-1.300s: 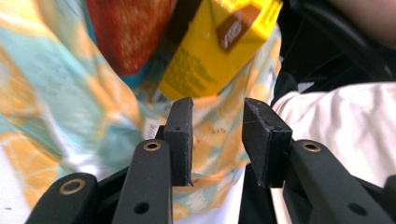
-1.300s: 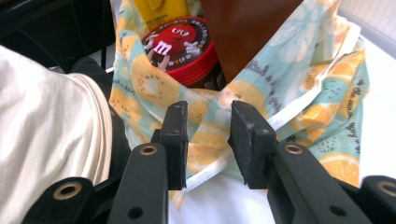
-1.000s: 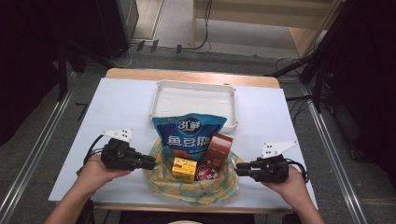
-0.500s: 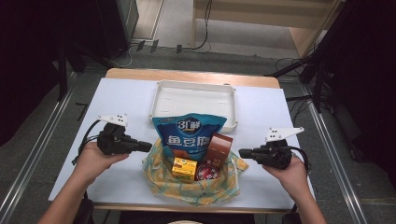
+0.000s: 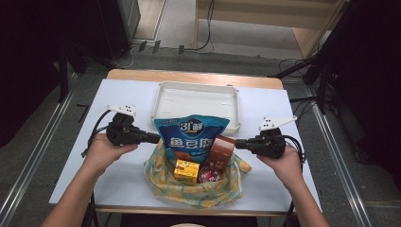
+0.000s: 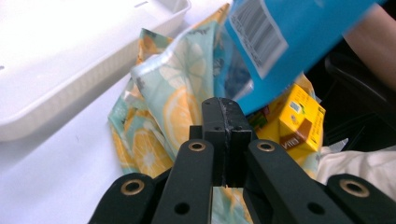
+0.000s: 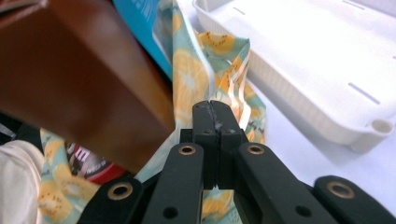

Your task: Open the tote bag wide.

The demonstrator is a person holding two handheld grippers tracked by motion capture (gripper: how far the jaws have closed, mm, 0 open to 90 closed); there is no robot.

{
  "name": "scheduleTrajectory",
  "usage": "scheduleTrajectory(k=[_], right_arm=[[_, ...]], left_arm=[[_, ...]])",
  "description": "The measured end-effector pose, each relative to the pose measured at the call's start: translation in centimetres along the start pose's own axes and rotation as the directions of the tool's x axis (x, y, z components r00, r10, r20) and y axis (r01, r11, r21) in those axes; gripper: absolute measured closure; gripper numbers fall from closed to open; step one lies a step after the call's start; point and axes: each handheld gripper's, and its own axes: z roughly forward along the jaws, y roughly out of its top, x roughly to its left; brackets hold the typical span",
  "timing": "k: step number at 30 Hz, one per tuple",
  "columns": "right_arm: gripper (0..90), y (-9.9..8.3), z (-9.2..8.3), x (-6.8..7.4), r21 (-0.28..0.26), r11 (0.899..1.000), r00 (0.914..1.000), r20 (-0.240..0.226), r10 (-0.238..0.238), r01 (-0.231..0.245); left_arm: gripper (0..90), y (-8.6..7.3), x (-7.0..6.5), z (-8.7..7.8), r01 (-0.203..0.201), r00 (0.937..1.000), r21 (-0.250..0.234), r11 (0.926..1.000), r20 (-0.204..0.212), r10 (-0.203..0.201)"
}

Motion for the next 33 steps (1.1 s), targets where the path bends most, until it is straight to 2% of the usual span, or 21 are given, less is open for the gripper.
scheduleTrajectory(k=[5,11,15,19,24,26,31,33], right_arm=[[90.0,1.0,0.3,-0.5,0.000,1.000,1.0000,0.003,-0.005,0.005],[90.0,2.1,1.1,-0.8,-0.025,1.000,0.9999,-0.004,-0.010,0.010],[90.0,2.4,2.0,-0.5,-0.019,1.000,0.9996,-0.018,-0.021,0.020],[90.0,2.1,3.0,-0.6,0.003,1.000,0.9993,-0.033,-0.015,0.015],[90.0,1.5,3.8,-0.5,0.015,1.000,0.9989,-0.045,-0.012,0.013],[90.0,1.2,4.2,-0.6,0.022,1.000,0.9986,-0.050,-0.015,0.017],[90.0,0.5,4.6,-0.5,0.026,1.000,0.9986,-0.053,-0.011,0.012],[90.0,0.2,4.8,-0.6,0.024,1.000,0.9983,-0.056,-0.015,0.017]], left_arm=[[90.0,1.0,0.3,0.7,-0.013,0.9999,0.011,0.9999,-0.008,0.013],[90.0,1.3,1.1,1.8,0.006,1.0000,0.006,1.0000,0.004,-0.006],[90.0,1.2,1.4,2.5,-0.001,0.9999,0.016,0.9999,0.011,0.001],[90.0,1.1,1.5,3.1,0.006,0.9997,0.014,0.9999,0.023,-0.006],[90.0,0.9,1.6,4.1,-0.006,0.9996,0.047,0.9989,0.026,0.005],[89.7,0.8,1.8,4.3,0.006,0.9994,0.045,0.9990,0.034,-0.008],[90.0,0.5,1.8,5.1,0.003,0.9994,0.059,0.9983,0.036,-0.005],[90.0,0.2,2.0,5.3,0.015,0.9990,0.044,0.9989,0.042,-0.016]])
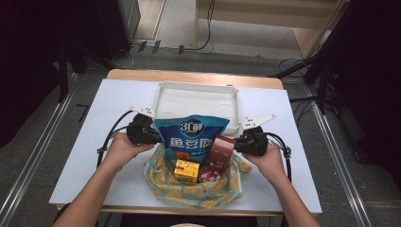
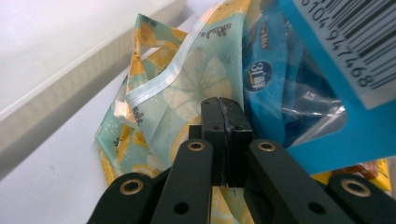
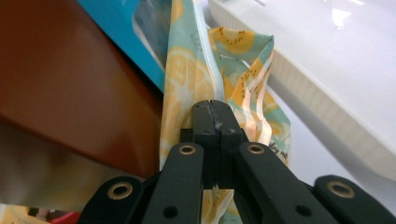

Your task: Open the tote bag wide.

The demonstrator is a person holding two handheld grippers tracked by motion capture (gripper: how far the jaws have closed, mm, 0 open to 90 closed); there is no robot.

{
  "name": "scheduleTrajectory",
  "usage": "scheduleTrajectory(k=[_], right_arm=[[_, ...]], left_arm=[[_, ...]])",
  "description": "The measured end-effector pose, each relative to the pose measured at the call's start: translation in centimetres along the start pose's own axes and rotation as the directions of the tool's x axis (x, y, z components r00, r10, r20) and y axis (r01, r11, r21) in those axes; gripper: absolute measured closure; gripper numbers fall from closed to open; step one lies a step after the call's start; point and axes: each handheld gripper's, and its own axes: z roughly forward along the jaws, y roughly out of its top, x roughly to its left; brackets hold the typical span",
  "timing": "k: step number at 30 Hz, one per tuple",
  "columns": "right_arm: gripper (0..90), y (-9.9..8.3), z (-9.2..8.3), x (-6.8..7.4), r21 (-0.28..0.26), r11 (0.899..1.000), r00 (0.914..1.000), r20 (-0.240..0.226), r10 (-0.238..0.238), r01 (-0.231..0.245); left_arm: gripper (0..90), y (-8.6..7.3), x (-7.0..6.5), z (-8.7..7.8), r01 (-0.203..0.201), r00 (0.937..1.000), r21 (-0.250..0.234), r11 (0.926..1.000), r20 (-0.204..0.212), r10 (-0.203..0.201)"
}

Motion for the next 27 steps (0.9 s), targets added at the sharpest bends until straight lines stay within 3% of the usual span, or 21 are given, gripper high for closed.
scheduleTrajectory(k=[3,10,14,27], right_arm=[[90.0,-0.4,0.3,0.0,0.007,1.000,1.0000,-0.001,-0.001,0.001],[90.0,-1.5,1.5,-0.4,0.037,0.999,1.0000,-0.006,-0.002,0.002],[90.0,-2.0,1.8,-0.4,0.044,0.999,1.0000,-0.008,-0.003,0.004],[90.0,-2.9,2.6,-1.0,0.086,0.996,0.9996,-0.010,0.027,-0.027]], left_arm=[[90.0,-0.5,0.5,0.2,0.022,0.9997,0.003,0.9998,0.008,-0.022],[90.0,-0.7,0.6,0.8,0.008,0.9999,0.021,0.9997,-0.011,-0.008],[90.0,-1.3,1.1,1.2,0.030,0.9995,0.022,0.9993,-0.005,-0.030],[90.0,-2.2,2.6,3.1,0.067,0.9977,0.084,0.9942,-0.018,-0.065]])
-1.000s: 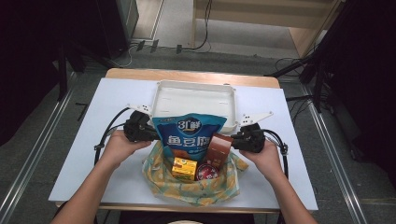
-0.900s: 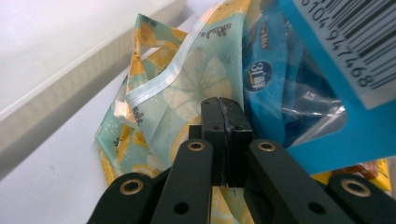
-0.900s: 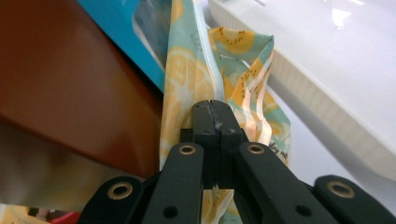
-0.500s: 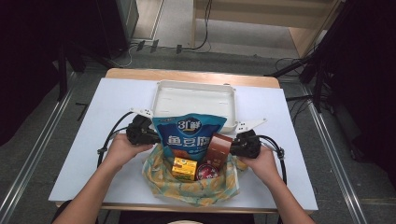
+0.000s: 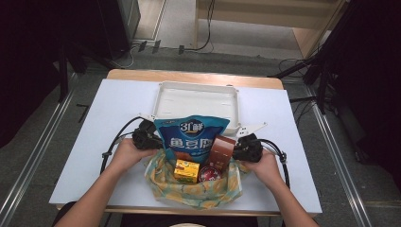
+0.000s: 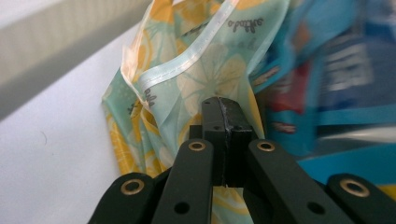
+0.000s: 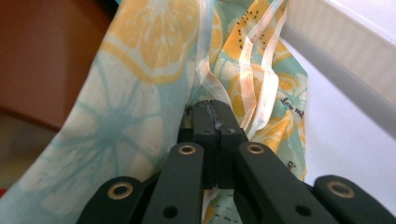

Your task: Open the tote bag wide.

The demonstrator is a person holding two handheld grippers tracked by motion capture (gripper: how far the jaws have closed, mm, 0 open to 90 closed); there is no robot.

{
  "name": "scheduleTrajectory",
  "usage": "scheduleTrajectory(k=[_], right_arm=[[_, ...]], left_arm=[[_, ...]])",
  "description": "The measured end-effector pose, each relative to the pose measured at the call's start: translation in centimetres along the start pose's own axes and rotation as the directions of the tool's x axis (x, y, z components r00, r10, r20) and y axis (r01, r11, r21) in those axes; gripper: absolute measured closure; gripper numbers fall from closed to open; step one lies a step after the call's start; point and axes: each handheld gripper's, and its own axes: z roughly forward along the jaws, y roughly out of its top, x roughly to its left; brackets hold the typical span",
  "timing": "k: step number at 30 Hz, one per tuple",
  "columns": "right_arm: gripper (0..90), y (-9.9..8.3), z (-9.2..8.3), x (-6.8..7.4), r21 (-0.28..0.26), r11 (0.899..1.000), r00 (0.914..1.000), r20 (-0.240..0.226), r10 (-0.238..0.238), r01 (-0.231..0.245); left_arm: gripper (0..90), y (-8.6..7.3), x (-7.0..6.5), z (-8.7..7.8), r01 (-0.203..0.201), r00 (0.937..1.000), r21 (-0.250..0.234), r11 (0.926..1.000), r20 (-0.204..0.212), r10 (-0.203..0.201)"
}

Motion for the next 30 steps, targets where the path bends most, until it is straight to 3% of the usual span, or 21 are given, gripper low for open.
scheduleTrajectory(k=[5,13,19,24,30], right_arm=[[90.0,-0.3,0.3,-0.2,0.005,1.000,1.0000,0.004,-0.002,0.002],[90.0,-1.0,1.9,-0.9,0.082,0.997,1.0000,0.001,0.007,-0.007],[90.0,-1.1,1.9,-1.3,0.081,0.997,0.9998,-0.005,0.019,-0.019],[90.0,-0.7,0.4,-1.2,0.023,0.999,0.9997,0.003,0.026,-0.026],[90.0,-0.4,-2.0,-1.1,-0.045,0.998,0.9990,0.026,0.036,-0.035]], left_arm=[[90.0,-0.3,0.6,0.5,0.011,0.9998,-0.003,0.9999,0.013,-0.011],[90.0,-0.9,1.1,1.3,0.029,0.9996,0.026,0.9992,0.001,-0.029],[90.0,-1.2,1.2,1.4,0.029,0.9996,0.036,0.9989,-0.001,-0.029],[90.0,-0.9,0.8,0.8,0.010,0.9999,0.020,0.9998,-0.002,-0.010],[90.0,-0.5,0.0,-1.1,-0.020,0.9992,-0.015,0.9997,-0.036,0.020]])
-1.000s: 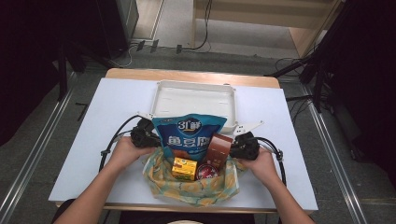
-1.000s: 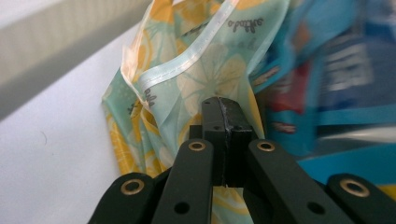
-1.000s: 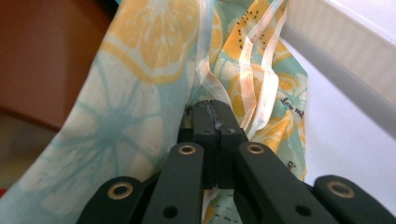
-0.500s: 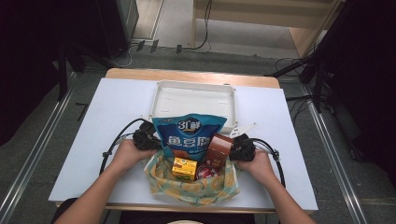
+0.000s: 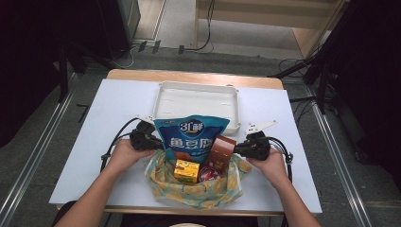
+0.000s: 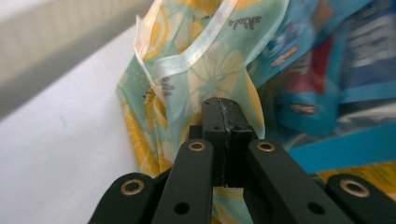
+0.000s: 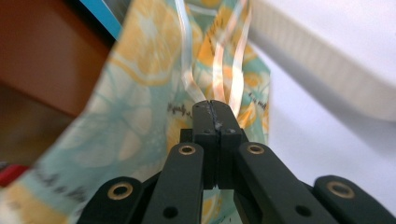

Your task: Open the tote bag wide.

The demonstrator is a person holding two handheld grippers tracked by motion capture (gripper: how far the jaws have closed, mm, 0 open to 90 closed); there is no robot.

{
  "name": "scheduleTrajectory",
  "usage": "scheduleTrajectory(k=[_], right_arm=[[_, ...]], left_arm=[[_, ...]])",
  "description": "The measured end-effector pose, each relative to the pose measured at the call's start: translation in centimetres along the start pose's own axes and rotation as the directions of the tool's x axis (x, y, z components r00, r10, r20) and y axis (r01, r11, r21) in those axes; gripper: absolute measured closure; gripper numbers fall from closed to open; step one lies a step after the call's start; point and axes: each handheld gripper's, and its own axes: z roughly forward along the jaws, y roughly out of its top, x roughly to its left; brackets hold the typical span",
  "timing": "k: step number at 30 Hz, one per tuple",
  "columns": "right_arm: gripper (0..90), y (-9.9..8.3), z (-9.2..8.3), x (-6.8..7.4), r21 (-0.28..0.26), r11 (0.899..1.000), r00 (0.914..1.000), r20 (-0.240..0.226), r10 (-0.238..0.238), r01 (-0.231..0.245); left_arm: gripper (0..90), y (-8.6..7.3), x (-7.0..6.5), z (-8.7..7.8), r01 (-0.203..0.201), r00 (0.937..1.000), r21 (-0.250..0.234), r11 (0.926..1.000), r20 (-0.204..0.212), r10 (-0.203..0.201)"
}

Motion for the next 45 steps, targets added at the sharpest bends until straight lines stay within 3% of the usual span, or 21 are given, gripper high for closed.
scheduleTrajectory(k=[5,11,17,22,27,32,45], right_arm=[[90.0,0.4,-1.8,0.6,-0.041,0.999,0.9997,0.025,-0.001,0.002],[90.0,0.6,-4.3,1.2,-0.081,0.997,0.9997,0.025,0.007,-0.005],[90.0,0.5,-5.9,2.7,-0.102,0.995,0.9996,-0.011,-0.025,0.024],[90.0,0.8,-5.3,4.0,-0.089,0.993,0.9968,-0.027,-0.075,0.072],[90.0,0.5,-4.9,4.0,-0.100,0.991,0.9952,-0.038,-0.091,0.086],[90.0,0.1,-4.4,3.7,-0.085,0.993,0.9960,-0.040,-0.080,0.076],[90.0,-1.5,-2.3,2.8,-0.020,0.998,0.9981,-0.029,-0.055,0.054]], left_arm=[[90.0,0.3,-0.5,-1.9,-0.019,0.9990,-0.037,0.9991,-0.042,0.017],[90.0,0.7,-1.1,-4.1,-0.018,0.9997,-0.092,0.9956,-0.018,0.016],[90.0,0.9,-1.5,-4.3,-0.005,1.0000,-0.109,0.9941,0.006,0.006],[90.0,1.3,-1.6,-3.4,-0.013,0.9998,-0.087,0.9961,0.016,0.015],[90.0,1.8,-1.8,-2.7,-0.039,0.9990,-0.072,0.9966,0.020,0.040],[90.0,1.8,-1.5,-1.4,-0.030,0.9994,-0.040,0.9988,0.019,0.030],[90.0,1.2,-0.9,0.3,-0.015,0.9996,-0.025,0.9996,0.022,0.015]])
